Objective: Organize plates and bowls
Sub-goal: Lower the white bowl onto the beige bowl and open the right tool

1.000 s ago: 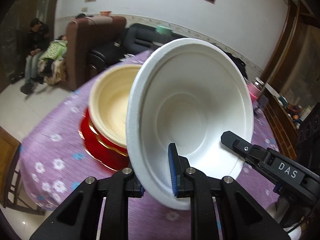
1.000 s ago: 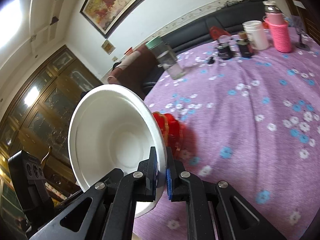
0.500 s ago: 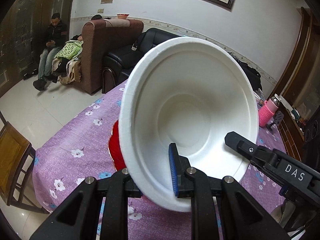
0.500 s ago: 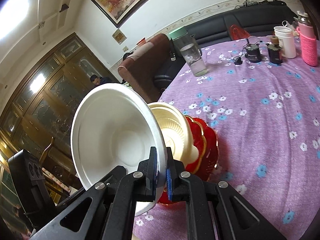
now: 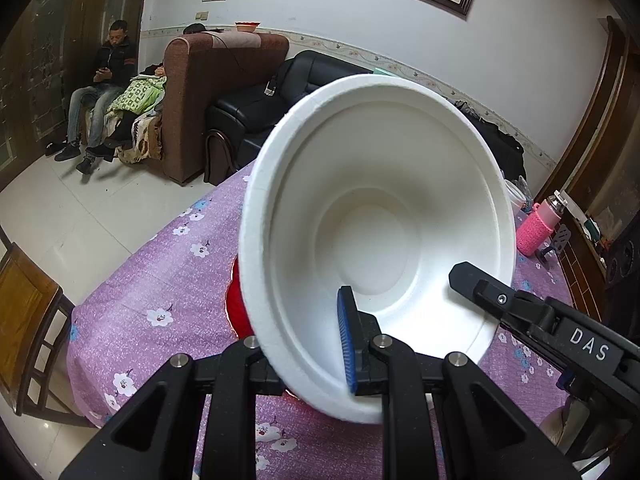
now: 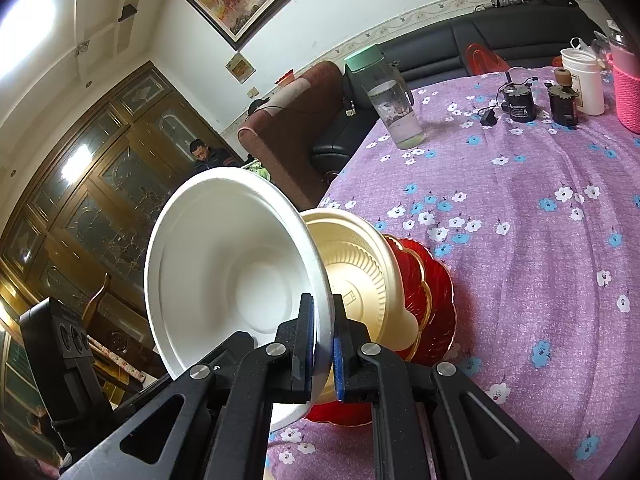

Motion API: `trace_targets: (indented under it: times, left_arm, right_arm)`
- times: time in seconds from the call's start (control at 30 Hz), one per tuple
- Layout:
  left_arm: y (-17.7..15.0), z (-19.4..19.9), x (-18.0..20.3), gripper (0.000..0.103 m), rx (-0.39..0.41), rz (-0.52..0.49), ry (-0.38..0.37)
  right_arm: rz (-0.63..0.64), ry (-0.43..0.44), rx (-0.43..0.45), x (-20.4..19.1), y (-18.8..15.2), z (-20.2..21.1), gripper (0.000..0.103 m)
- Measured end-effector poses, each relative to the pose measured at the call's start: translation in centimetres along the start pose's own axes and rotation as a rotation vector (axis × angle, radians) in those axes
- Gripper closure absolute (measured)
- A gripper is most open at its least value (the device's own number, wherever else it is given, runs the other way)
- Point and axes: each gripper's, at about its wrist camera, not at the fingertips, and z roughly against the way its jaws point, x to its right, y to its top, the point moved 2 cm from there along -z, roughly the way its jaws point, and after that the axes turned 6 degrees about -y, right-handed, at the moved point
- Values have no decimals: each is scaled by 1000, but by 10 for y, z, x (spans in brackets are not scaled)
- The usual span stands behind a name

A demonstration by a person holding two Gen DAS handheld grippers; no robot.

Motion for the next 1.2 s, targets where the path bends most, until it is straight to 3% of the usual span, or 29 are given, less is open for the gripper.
trace_targets:
  times: [0.33, 0.6, 0.8, 1.0, 1.2]
  left_arm:
    - [19, -11, -14, 85, -51, 32, -32]
    - [39, -29, -28, 85, -161, 75, -78]
    - [42, -29, -25, 85, -168, 73, -85]
    - [46, -38, -24, 81, -154, 57, -53]
    - [60, -52, -25, 81, -174, 58, -36]
  right_arm:
    - [-3, 2, -41, -10, 12, -16, 93]
    - [-78, -4, -106, -4, 22, -33, 93]
    - [-118, -1, -114, 5, 23, -32, 93]
    - [-69, -51, -80, 2, 30, -31, 92]
    - [-78, -55, -109, 2, 49, -42, 92]
